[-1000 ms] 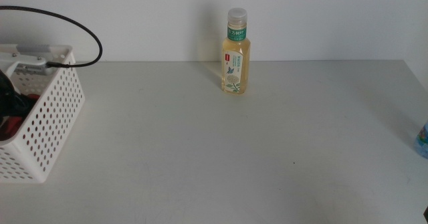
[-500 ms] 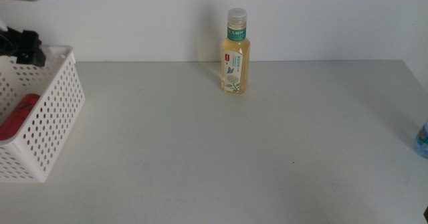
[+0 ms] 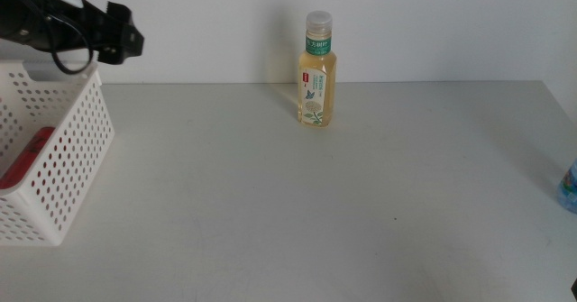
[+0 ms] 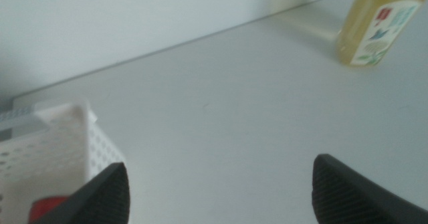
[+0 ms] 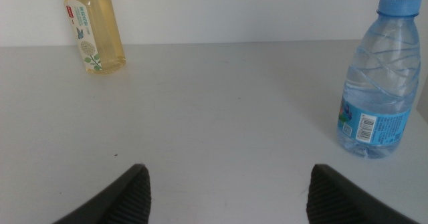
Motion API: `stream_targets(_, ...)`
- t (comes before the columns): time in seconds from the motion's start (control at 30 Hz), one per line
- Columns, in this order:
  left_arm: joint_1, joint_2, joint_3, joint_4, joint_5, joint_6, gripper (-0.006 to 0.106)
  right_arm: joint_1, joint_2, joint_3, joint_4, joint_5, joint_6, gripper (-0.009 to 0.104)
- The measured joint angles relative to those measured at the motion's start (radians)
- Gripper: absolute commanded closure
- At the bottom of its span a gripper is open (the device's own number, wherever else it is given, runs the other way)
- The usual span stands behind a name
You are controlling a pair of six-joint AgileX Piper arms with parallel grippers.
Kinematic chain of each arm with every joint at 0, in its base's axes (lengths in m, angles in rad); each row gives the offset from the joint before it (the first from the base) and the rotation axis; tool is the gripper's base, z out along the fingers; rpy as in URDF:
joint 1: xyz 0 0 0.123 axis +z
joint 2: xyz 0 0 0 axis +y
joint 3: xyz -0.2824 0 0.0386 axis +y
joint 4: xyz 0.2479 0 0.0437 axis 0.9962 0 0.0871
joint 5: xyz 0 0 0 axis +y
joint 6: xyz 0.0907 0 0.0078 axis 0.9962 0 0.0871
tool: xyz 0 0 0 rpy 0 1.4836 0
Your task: Use arms to grab the bottles and put them into the dustbin to the left of the table.
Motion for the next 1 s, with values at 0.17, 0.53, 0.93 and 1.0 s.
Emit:
stream_targets(0.17, -0.182, -0.162, 0.234, 0.075, -0.285, -0.140, 0.007, 0.000, 0.000, 0.000, 0.000, 0.000, 0.000, 0.036)
stream_targets(0.53, -0.376, -0.324, 0.666, 0.104, -0.664, -0.244, 0.007, 0.000, 0.000, 0.000, 0.000, 0.000, 0.000, 0.036)
stream_targets(0.93, -0.380, -0.325, 0.762, 0.096, -0.767, -0.246, 0.007, 0.000, 0.000, 0.000, 0.000, 0.000, 0.000, 0.036)
stream_targets(1.0, -0.380, -0.325, 0.762, 0.096, -0.774, -0.246, 0.007, 0.000, 0.000, 0.000, 0.000, 0.000, 0.000, 0.036)
